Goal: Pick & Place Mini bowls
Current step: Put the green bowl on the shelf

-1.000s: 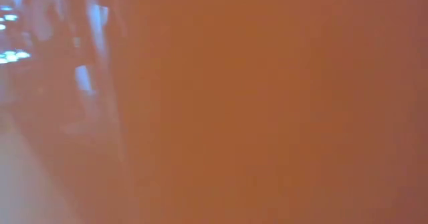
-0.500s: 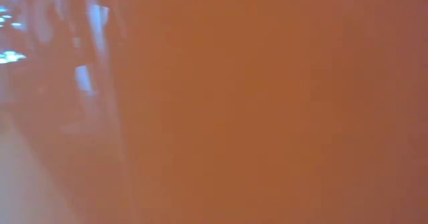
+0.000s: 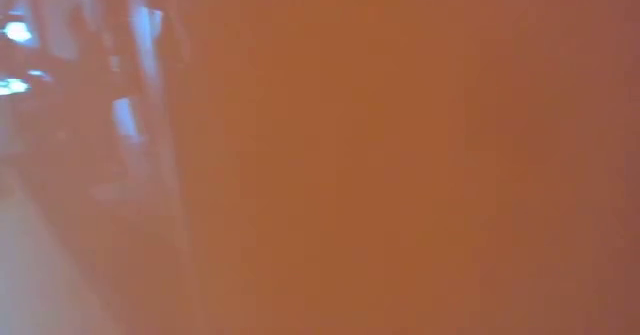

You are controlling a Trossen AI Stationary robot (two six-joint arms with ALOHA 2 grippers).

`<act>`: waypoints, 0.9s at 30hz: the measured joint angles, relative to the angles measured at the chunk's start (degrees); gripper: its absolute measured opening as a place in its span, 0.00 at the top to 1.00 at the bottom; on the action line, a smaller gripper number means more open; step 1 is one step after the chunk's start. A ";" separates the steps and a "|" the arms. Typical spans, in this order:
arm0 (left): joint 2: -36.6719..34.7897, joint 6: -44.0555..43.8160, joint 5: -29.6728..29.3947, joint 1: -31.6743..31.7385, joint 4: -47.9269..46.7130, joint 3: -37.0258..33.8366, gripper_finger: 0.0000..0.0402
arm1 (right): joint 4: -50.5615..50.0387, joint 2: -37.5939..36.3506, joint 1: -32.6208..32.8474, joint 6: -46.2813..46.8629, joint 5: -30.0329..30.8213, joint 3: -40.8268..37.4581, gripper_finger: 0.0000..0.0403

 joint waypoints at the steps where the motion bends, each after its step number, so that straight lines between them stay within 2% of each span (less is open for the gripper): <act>1: -0.42 0.49 0.27 0.02 -0.53 0.17 0.99 | 0.00 0.00 0.00 0.00 0.00 0.00 0.65; 7: -6.14 5.83 2.60 0.40 -5.67 1.93 1.00 | 0.00 0.00 0.00 -0.01 0.00 0.00 0.64; 17: -20.88 10.23 5.19 2.65 -13.85 5.34 1.00 | 0.05 0.00 0.00 -0.02 -0.02 0.00 0.65; 23: -25.28 15.39 3.83 6.06 -22.51 12.68 1.00 | 0.17 0.00 -0.02 -0.02 0.17 0.00 0.64; 27: -25.06 22.37 3.50 10.39 -28.80 20.00 1.00 | 0.20 0.00 -0.02 -0.04 0.24 0.00 0.64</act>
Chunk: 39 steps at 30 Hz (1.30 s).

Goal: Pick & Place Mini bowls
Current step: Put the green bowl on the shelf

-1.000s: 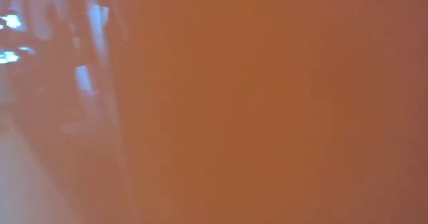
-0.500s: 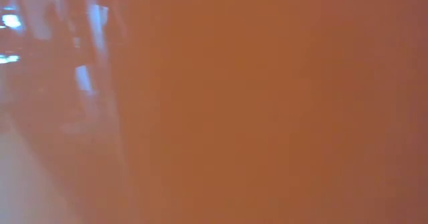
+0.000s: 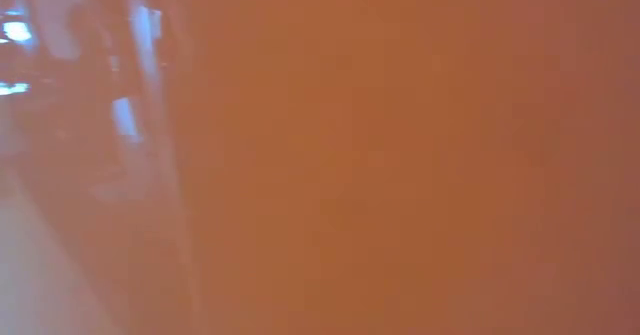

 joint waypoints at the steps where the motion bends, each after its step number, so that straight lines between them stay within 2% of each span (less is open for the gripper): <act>1: 0.32 1.96 0.00 1.39 -1.61 1.94 1.00 | 0.00 0.00 0.00 0.00 0.00 0.00 0.65; 8: 4.23 14.41 2.25 13.33 -7.85 12.91 1.00 | 0.00 0.00 0.00 0.00 0.02 0.00 0.67; 16: 10.60 25.57 8.22 23.66 -7.95 16.68 1.00 | -0.04 0.00 0.00 -0.02 0.02 0.00 0.66; 23: 16.27 30.79 8.31 27.58 -7.89 16.99 1.00 | -0.11 0.00 0.00 0.07 0.02 0.00 0.65; 28: 18.79 33.97 5.19 29.12 -7.52 16.99 1.00 | -0.13 0.00 0.00 0.11 0.02 0.00 0.67; 39: 20.94 37.03 3.31 31.08 -6.72 16.90 1.00 | -0.13 0.00 0.00 0.02 0.04 0.00 0.65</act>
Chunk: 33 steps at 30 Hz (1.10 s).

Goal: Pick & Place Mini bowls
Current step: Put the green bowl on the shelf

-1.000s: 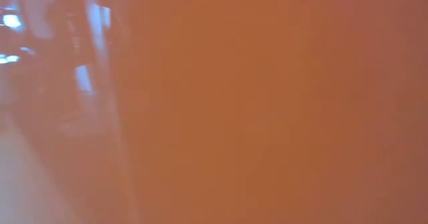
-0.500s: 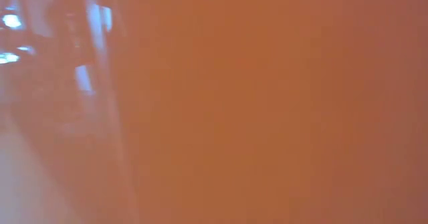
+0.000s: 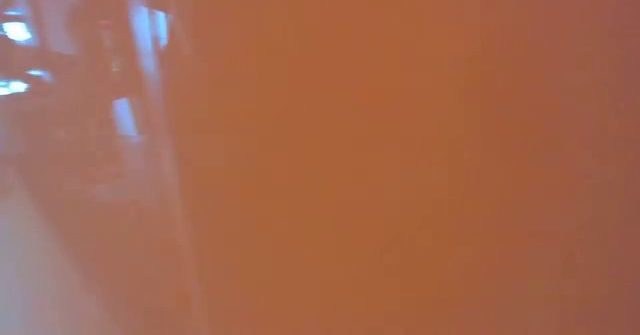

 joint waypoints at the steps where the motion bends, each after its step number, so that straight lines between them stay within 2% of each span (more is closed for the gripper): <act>1: 0.00 0.19 -0.41 0.00 0.14 0.00 1.00 | 0.00 0.00 0.00 -0.02 0.00 0.00 0.65; 11: 0.00 3.39 -2.37 0.15 1.23 -0.72 1.00 | 0.02 0.00 0.00 -0.02 0.02 0.00 0.67; 33: 0.00 6.90 -2.39 0.15 1.76 -0.72 1.00 | 0.07 0.00 0.00 0.00 0.02 0.00 0.66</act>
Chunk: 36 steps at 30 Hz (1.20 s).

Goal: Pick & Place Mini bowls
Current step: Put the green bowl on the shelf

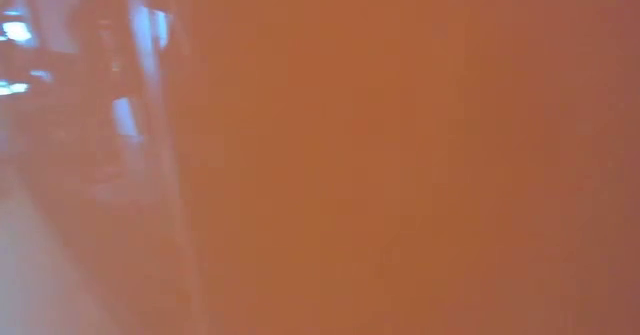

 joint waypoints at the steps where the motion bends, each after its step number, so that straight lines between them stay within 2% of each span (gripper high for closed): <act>1: 0.00 0.09 0.00 0.00 0.00 0.00 1.00 | 0.00 0.00 0.00 -0.02 0.00 0.00 0.66; 10: 0.00 0.46 -2.99 0.00 0.02 0.00 1.00 | 0.02 0.00 0.00 -0.03 0.00 0.00 0.68; 36: -0.02 3.21 -2.78 -0.02 0.10 0.00 1.00 | 0.00 0.00 0.00 -0.48 0.00 0.02 0.68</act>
